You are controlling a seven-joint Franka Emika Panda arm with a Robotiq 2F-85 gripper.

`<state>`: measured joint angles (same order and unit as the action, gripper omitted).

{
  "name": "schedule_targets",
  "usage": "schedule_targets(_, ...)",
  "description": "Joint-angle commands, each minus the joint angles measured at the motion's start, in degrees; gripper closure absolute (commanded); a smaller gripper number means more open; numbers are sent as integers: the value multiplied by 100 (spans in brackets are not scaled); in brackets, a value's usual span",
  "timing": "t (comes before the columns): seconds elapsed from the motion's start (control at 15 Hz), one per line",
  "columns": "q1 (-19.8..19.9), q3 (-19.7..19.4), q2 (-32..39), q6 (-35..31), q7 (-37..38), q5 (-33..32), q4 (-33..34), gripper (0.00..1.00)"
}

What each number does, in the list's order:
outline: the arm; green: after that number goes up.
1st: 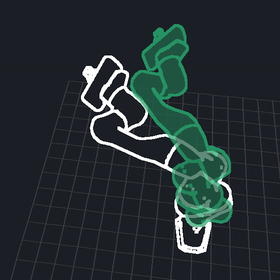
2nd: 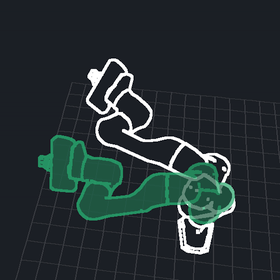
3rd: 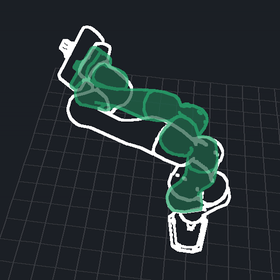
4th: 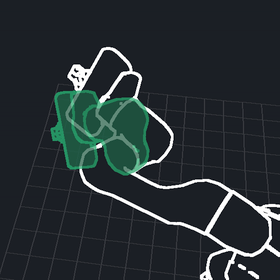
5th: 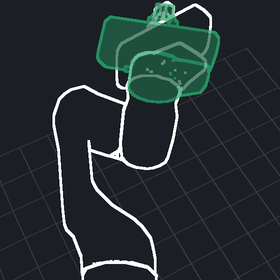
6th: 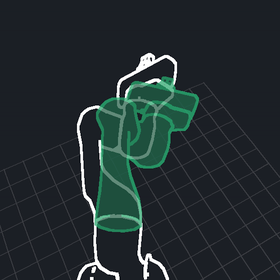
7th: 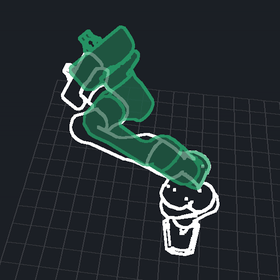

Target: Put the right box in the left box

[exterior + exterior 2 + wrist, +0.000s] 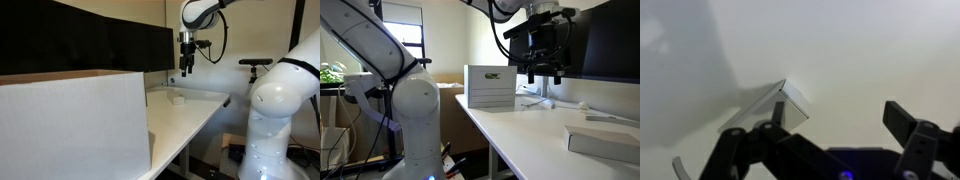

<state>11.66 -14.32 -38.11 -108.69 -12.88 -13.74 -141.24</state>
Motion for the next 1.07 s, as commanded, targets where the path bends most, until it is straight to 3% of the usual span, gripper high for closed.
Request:
schedule_targets(0.0,-10,127,73,71,297,117,62,0)
schedule_targets(0.47,-190,1101,1133,-354,2815,1008,667,0)
schedule_targets(0.53,-26,1047,743,-407,2958,918,324,0)
schedule_targets(1.0,315,1256,1593,-1267,4948,856,689,0)
